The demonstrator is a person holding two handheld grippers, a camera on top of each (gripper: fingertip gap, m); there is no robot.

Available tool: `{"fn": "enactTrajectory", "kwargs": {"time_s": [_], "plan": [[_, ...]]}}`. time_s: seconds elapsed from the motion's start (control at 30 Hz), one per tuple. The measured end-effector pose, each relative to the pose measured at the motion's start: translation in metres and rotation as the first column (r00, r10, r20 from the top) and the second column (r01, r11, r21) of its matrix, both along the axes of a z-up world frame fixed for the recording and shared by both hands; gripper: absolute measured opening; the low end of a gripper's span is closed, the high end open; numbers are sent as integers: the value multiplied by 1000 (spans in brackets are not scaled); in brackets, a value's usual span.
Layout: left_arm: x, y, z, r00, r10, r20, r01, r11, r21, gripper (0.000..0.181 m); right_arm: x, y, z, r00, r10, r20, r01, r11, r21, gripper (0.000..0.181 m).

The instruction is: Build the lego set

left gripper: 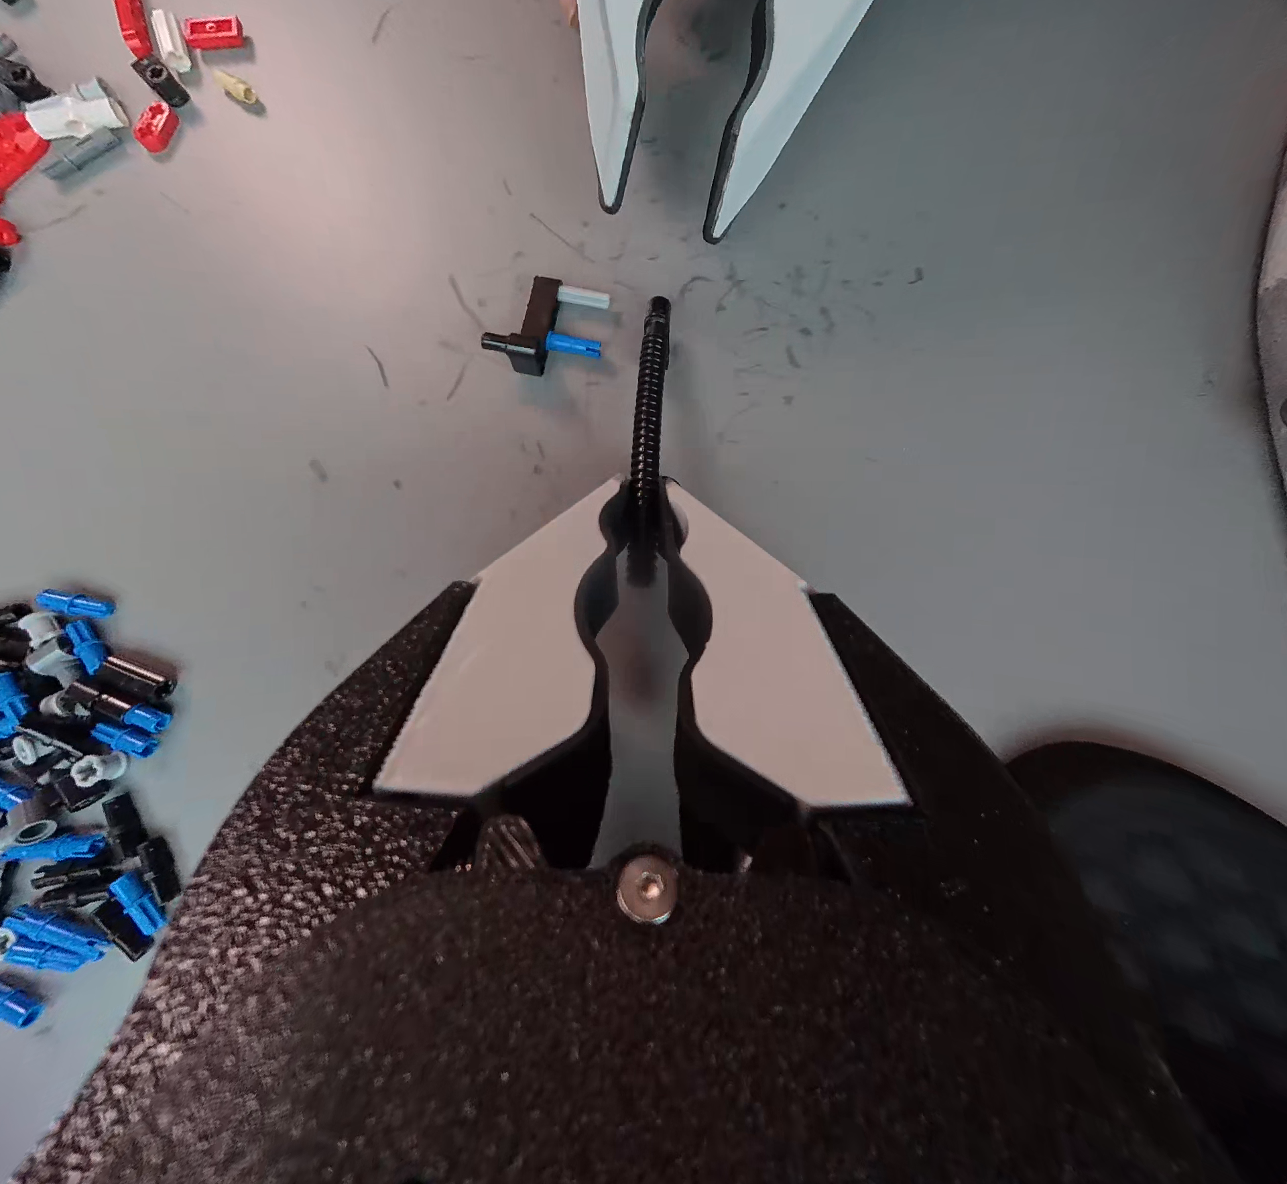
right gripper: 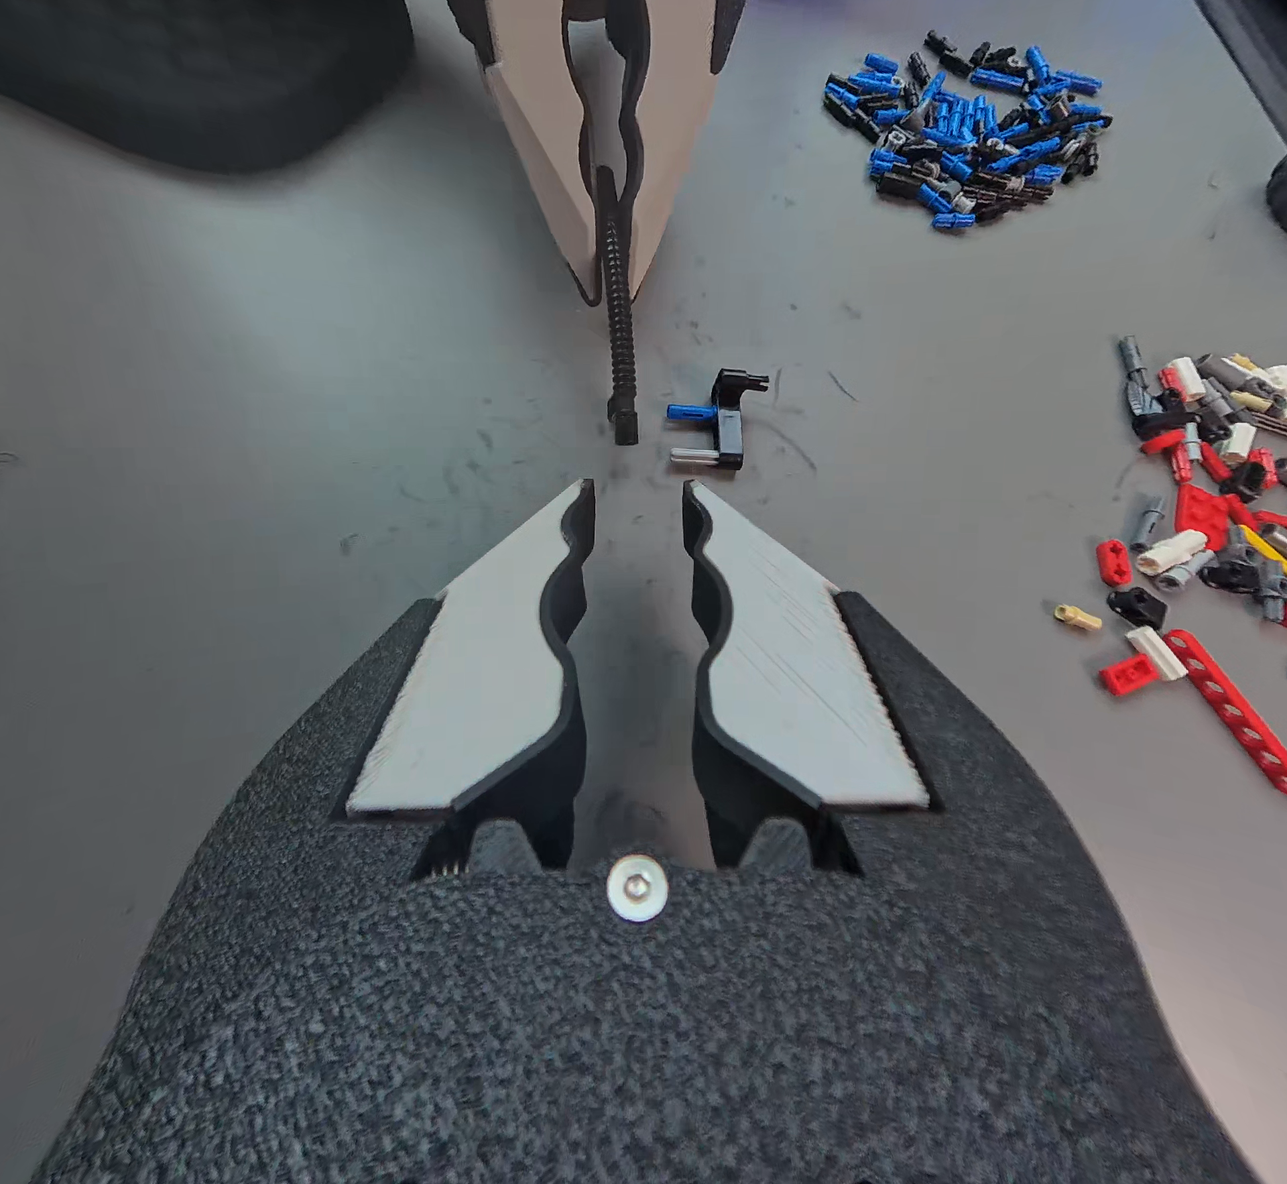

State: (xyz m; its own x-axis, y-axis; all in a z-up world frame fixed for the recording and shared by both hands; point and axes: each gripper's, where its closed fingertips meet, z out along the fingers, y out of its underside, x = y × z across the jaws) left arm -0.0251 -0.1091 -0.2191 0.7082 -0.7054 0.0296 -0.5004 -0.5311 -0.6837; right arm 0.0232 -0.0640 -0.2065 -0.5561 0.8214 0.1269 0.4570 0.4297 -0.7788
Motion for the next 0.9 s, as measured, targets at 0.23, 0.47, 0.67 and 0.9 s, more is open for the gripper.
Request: {"fn": "enactTrajectory", "kwargs": {"time_s": [0.23,0.47,0.67,0.9], "plan": [[0,-3,-1,1000,8,28,-7,999,-32,25,-1,0,-4,999,-7,32,7,1000,-16,22],[15,8,4,999,23,34,-23,1000,1,23,-9,6,-4,999,-24,33,24,1000,-12,20],[21,19,-5,997,61,-37,-62,998,1,10,-23,16,-12,997,-21,71,15,996,83,16],[19,21,-5,998,63,-30,-63,998,4,6,-25,9,-15,986,33,166,-43,997,59,28]]}}
